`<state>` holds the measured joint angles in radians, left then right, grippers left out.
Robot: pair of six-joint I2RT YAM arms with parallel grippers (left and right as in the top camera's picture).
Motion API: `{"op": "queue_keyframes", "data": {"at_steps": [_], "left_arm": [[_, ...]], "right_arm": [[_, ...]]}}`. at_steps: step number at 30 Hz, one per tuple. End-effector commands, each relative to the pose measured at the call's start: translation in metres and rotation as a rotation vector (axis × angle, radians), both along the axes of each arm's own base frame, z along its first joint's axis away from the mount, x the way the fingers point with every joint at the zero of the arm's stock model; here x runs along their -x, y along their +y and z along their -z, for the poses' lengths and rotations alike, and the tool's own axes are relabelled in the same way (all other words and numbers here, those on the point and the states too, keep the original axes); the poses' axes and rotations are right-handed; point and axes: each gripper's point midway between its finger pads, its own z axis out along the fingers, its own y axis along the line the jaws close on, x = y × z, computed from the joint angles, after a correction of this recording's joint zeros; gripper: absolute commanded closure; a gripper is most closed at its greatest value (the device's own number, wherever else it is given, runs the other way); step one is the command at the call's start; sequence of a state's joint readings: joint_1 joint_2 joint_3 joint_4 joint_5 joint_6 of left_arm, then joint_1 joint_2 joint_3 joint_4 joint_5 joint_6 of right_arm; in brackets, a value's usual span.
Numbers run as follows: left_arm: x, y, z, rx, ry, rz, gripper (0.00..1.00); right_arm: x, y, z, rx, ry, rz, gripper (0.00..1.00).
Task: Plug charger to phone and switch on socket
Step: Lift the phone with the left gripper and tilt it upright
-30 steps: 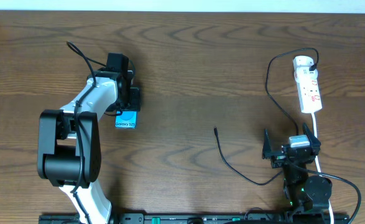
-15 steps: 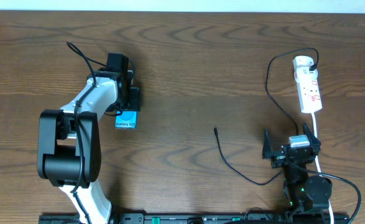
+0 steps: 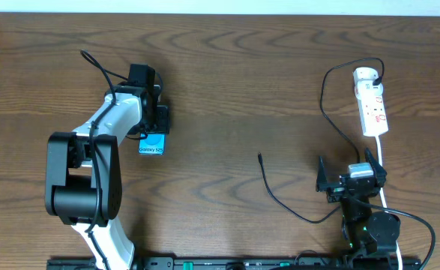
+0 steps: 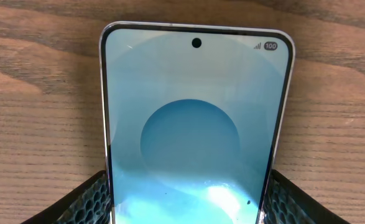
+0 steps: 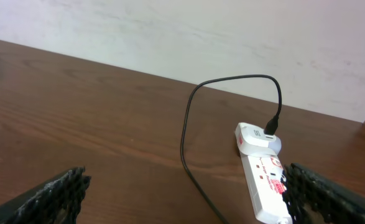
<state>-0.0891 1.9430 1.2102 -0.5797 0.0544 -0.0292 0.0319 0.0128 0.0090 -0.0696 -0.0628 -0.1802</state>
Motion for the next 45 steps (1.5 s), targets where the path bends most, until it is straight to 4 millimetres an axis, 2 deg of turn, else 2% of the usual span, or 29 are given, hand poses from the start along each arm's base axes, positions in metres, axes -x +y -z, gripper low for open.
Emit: {"op": "queue_keyframes", "data": {"at_steps": [1, 10, 15, 20, 24, 32, 33, 35, 38, 45], "left_arm": [[0.015, -0.002, 0.023, 0.007, 0.077, -0.005, 0.92], [0.007, -0.004, 0.011, 0.018, 0.050, -0.005, 0.93], [-0.002, -0.017, -0.014, 0.098, -0.011, -0.005, 0.93], [-0.008, -0.022, -0.040, 0.138, -0.075, -0.033, 0.93], [-0.010, -0.038, -0.070, 0.236, -0.135, -0.013, 0.92], [-0.010, -0.040, -0.117, 0.350, -0.203, -0.291, 0.92], [-0.007, -0.040, -0.128, 0.390, -0.199, -0.406, 0.92], [-0.001, -0.041, -0.135, 0.427, -0.183, -0.507, 0.93], [0.007, -0.051, -0.148, 0.517, -0.145, -0.573, 0.92], [0.026, -0.101, -0.185, 0.843, 0.027, -0.570, 0.93]], "right_arm": [[0.000, -0.002, 0.001, -0.015, 0.001, 0.009, 0.01], [0.000, -0.002, 0.001, -0.015, 0.001, 0.009, 0.01], [0.000, -0.002, 0.001, -0.015, 0.001, 0.009, 0.01], [0.000, -0.002, 0.001, -0.015, 0.001, 0.009, 0.01], [0.000, -0.002, 0.001, -0.015, 0.001, 0.009, 0.01], [0.000, -0.002, 0.001, -0.015, 0.001, 0.009, 0.01], [0.000, -0.002, 0.001, -0.015, 0.001, 0.009, 0.01], [0.000, -0.002, 0.001, -0.015, 0.001, 0.009, 0.01], [0.000, -0.002, 0.001, -0.014, 0.001, 0.009, 0.01], [0.000, -0.002, 0.001, -0.015, 0.001, 0.009, 0.01]]}}
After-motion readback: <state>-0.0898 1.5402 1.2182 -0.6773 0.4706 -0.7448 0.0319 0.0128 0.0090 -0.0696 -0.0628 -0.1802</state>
